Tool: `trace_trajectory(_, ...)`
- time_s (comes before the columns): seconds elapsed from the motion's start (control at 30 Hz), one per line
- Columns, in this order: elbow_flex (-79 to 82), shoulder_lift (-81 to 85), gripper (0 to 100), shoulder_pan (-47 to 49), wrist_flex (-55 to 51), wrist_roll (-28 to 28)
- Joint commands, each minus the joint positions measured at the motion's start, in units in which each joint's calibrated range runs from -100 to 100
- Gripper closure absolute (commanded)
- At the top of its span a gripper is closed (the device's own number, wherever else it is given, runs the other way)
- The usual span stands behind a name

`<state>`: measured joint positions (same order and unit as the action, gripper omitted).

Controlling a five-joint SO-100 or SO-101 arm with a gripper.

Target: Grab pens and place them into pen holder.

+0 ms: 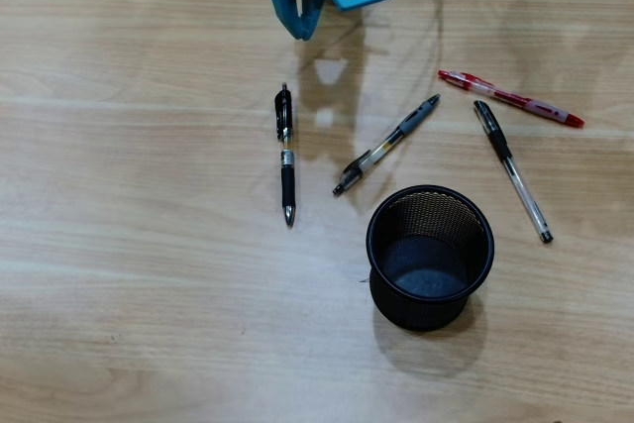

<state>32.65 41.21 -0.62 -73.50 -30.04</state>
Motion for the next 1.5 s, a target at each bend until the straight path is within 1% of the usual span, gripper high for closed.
trace_trajectory(0.0,-13.47,-7.45,97,-0.89,-5.73,-3.94)
trace_trajectory(0.17,-18.54,-13.65,97,-0.89,-5.82,-6.14)
trace_trajectory(0.4,-18.08,-18.57,96,-0.89,-6.00,-14.83)
trace_trajectory(0.47,-18.81,-21.29,92,-0.89,-5.82,-15.41)
trace_trajectory(0.6,-22.16,-27.07,75,-0.43,-5.82,-15.09)
trace_trajectory(0.67,-24.06,-30.46,72,-0.34,-5.73,-15.09)
trace_trajectory(0.73,-26.77,-35.81,73,-0.80,-5.73,-15.09)
trace_trajectory(1.07,-30.39,-49.83,74,-2.17,-5.54,-15.14)
trace_trajectory(1.47,-29.85,-59.85,74,-1.62,1.66,-15.51)
